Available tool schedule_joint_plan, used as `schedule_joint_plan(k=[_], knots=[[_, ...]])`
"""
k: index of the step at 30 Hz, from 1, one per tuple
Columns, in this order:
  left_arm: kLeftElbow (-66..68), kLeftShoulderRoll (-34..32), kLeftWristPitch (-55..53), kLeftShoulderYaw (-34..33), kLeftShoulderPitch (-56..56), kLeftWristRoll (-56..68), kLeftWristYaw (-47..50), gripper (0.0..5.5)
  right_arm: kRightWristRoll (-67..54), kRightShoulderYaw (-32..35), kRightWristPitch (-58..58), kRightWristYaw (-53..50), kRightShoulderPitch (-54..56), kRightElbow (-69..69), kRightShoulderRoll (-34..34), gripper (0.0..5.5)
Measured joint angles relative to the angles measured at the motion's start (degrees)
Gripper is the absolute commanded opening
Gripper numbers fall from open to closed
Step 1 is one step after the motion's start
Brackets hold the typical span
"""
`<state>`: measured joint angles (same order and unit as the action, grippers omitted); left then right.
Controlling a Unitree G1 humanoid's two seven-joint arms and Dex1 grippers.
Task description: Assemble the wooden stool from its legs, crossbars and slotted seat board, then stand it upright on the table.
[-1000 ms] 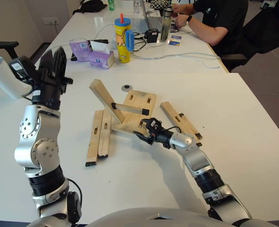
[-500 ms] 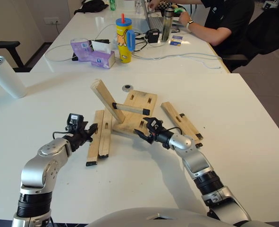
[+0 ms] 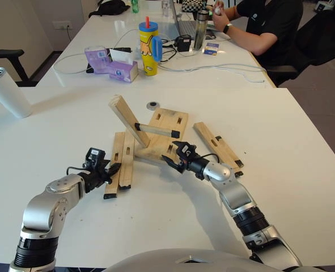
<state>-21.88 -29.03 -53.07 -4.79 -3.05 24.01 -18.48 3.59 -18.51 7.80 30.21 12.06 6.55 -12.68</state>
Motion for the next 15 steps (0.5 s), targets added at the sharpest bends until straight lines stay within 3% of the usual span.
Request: schedule_joint_plan(k=[7,15], knots=[[11.0,-3.7,9.4,2.4,4.9,-6.8,-2.0,2.25,0.4,0.0,-0.6,0.0,0.0,0.3,0.0,3.4],[27.6,-0.2,19.6,4.0,15.3,-9.3,-5.3,2.25,-0.4,2.0,0.1,-1.3,0.6,1.0,0.6,3.4]])
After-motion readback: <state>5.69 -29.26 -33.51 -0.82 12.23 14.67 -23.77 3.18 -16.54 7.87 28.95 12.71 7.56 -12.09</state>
